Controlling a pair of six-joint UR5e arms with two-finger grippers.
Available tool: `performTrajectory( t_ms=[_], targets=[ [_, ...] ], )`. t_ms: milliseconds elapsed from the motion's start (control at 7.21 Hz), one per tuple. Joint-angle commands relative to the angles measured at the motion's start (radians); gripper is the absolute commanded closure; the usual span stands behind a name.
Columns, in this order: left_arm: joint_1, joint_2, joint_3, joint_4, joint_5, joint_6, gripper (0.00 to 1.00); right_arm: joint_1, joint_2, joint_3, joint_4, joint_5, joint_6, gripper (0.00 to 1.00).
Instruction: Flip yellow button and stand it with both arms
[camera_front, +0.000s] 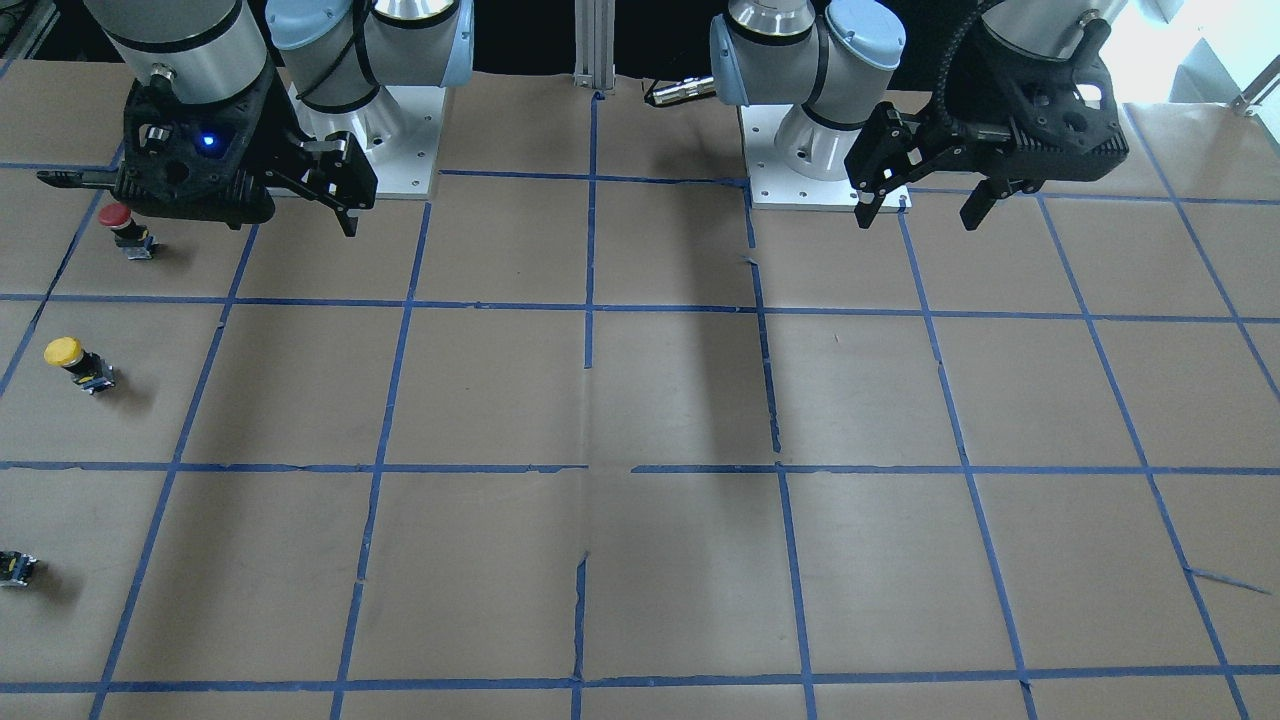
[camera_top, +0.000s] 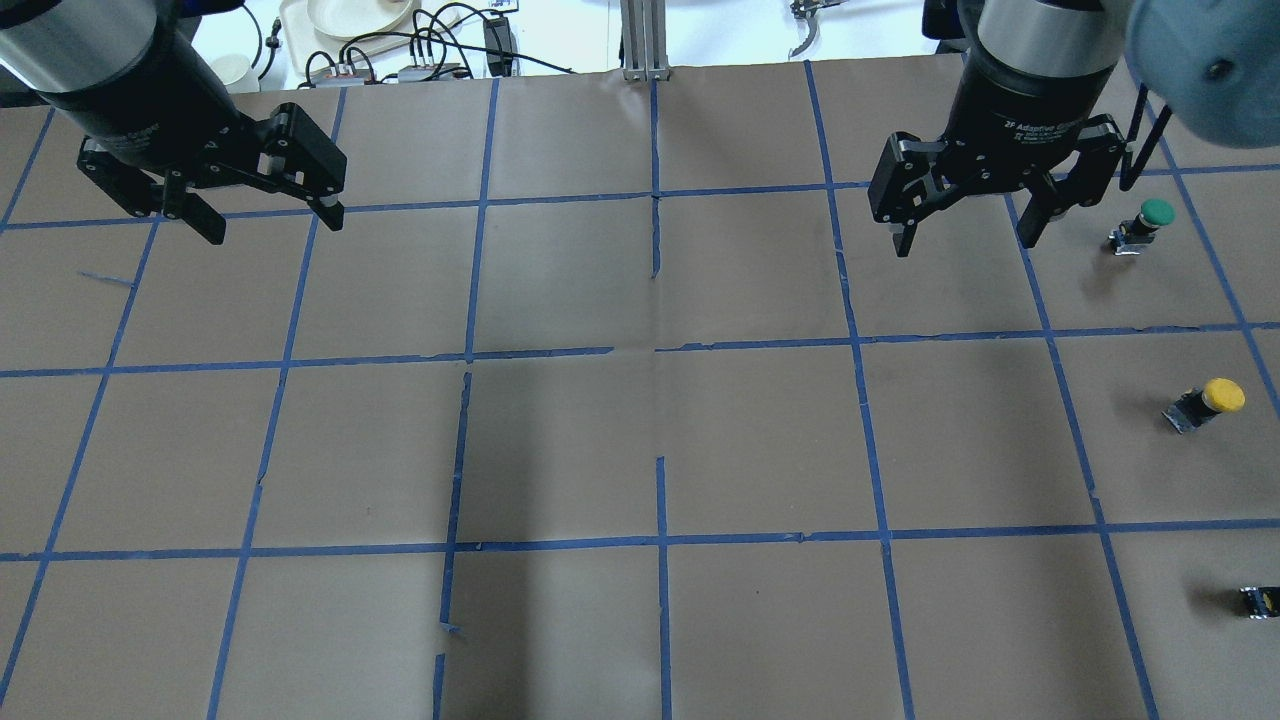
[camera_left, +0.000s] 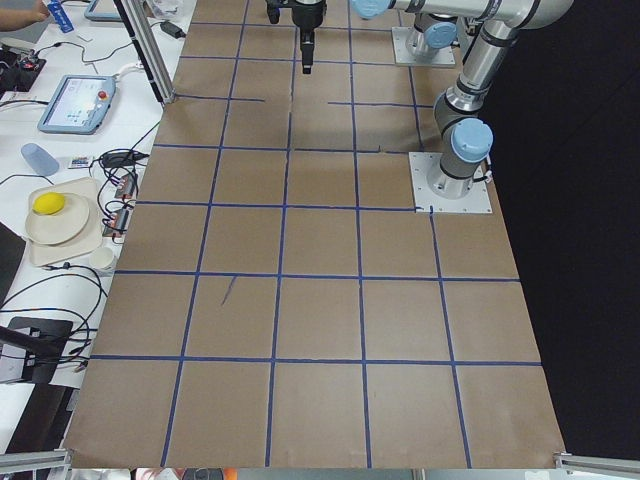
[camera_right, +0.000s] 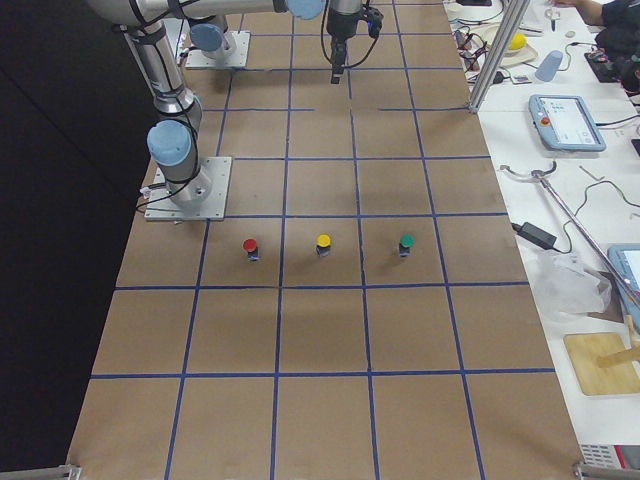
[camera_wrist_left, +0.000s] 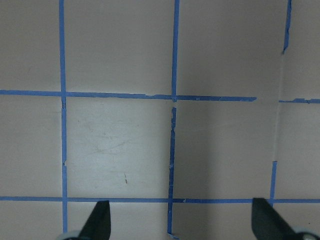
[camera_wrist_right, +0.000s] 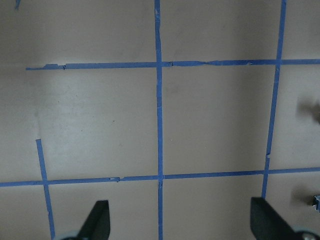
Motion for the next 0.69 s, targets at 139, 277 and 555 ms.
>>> performTrajectory(
  t_ms=[139, 277, 555],
  targets=[
    [0.000, 0.000, -0.001, 0.000, 0.000, -0.002, 0.00, 0.001, 0.001, 0.001, -0.057, 0.014, 0.003, 0.01],
    [0.000, -0.001, -0.001, 0.001, 0.002, 0.000, 0.00, 0.004, 0.001, 0.001, -0.067, 0.014, -0.002, 0.00],
    [-0.002, -0.021, -0.005, 0.008, -0.003, -0.002, 0.00, 0.005, 0.001, 0.001, -0.077, 0.014, -0.004, 0.00]
  ],
)
